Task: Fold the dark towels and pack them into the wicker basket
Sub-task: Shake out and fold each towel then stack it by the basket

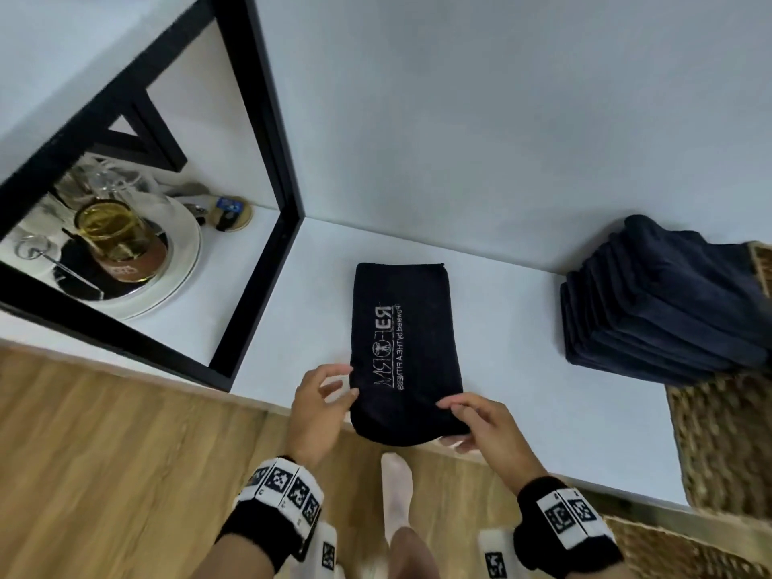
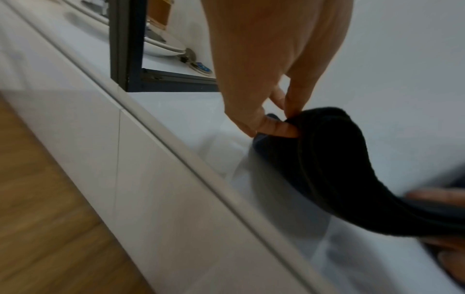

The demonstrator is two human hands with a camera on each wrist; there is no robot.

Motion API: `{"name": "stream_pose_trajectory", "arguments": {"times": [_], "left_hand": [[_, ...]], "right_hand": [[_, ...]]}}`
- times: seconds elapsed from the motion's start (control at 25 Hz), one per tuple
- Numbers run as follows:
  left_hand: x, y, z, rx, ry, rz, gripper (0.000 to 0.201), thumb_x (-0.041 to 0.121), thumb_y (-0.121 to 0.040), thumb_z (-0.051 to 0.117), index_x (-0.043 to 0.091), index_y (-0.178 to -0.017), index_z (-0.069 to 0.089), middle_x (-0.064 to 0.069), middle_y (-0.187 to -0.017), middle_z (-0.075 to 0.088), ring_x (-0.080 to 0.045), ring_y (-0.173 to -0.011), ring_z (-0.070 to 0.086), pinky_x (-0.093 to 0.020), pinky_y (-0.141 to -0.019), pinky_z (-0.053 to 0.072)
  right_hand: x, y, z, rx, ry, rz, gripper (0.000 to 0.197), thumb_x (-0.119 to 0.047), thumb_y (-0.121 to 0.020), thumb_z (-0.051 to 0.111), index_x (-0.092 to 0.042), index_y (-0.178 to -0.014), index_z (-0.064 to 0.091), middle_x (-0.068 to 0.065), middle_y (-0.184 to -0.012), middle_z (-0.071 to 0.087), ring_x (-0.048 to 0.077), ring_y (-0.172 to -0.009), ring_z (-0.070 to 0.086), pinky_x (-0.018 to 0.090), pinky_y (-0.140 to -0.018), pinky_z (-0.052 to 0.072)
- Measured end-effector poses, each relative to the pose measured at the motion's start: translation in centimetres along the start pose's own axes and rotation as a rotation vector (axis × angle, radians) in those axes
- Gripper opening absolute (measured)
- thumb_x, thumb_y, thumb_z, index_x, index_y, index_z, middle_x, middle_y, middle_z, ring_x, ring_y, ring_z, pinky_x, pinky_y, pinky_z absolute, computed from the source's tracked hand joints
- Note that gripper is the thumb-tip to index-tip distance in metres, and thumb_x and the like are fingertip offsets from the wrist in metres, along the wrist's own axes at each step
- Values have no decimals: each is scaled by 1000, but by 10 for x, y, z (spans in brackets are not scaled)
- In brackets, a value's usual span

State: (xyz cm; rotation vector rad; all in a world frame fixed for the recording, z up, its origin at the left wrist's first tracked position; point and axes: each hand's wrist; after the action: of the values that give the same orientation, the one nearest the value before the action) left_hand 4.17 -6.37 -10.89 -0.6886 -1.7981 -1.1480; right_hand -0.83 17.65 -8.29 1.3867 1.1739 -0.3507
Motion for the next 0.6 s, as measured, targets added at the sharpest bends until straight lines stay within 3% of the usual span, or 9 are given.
{"name": "stream_pose_trajectory", "arguments": {"times": [0.08,0.12,0.24,0.32,0.44,0.52,0.6], "left_hand": [[17,0,-2,-26,149,-5,37,-11,-86,57,20,-97,72,3,-116,67,-12,-111,62,-30,-96,51],[22,-3,-1,-85,155,27,43,-16,-84,55,19,-103,72,5,-121,65,-9,-114,61,-28,-99,49],[28,-14,14,-314,-232,213,62,-7,-80,66,28,-130,56,14,-133,54,-1,-122,51,-22,-104,43],[35,-28,25,-248,-381,247,50,6,-78,75,28,-121,60,14,-118,61,-2,-109,56,-19,-96,46],[56,-61,30,-82,-69,102,24,9,-78,77,18,-98,69,5,-92,72,-12,-89,68,-17,-74,52],[71,-85,28,-21,115,43,22,12,-76,79,12,-96,69,-2,-89,72,-13,-84,68,-20,-72,53],[82,-110,32,23,197,11,19,17,-79,78,10,-94,69,-10,-90,70,-16,-82,67,-30,-76,56]], "right_hand": [[-21,4,-12,-126,-112,15,35,-8,-93,41,-21,-111,67,4,-106,70,27,-91,72,36,-70,55],[-31,1,-18,-184,-147,4,37,-8,-86,44,-20,-116,63,2,-108,71,27,-94,72,35,-69,55],[-60,-15,-27,-220,-42,-70,34,-2,-85,58,-18,-116,58,2,-105,74,21,-94,72,30,-65,52],[-74,-34,-29,-165,11,-96,21,-7,-87,65,-15,-107,63,5,-91,76,19,-80,73,27,-59,48],[-89,-69,-36,-9,22,-144,8,-21,-85,72,-15,-88,69,5,-64,64,12,-54,57,25,-56,42],[-96,-99,-43,85,71,-190,18,-32,-79,75,-15,-82,70,2,-66,54,11,-60,51,24,-62,42],[-102,-133,-46,133,101,-205,27,-38,-78,74,-12,-84,67,0,-79,61,14,-74,58,27,-73,46]]}}
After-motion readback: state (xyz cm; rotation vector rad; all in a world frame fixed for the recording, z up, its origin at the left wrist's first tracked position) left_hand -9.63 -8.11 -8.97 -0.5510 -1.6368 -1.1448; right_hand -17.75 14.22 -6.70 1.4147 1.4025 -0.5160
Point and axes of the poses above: each hand's wrist, its own y-axis away from the middle knuckle, its own z-axis out of the palm, x = y × z
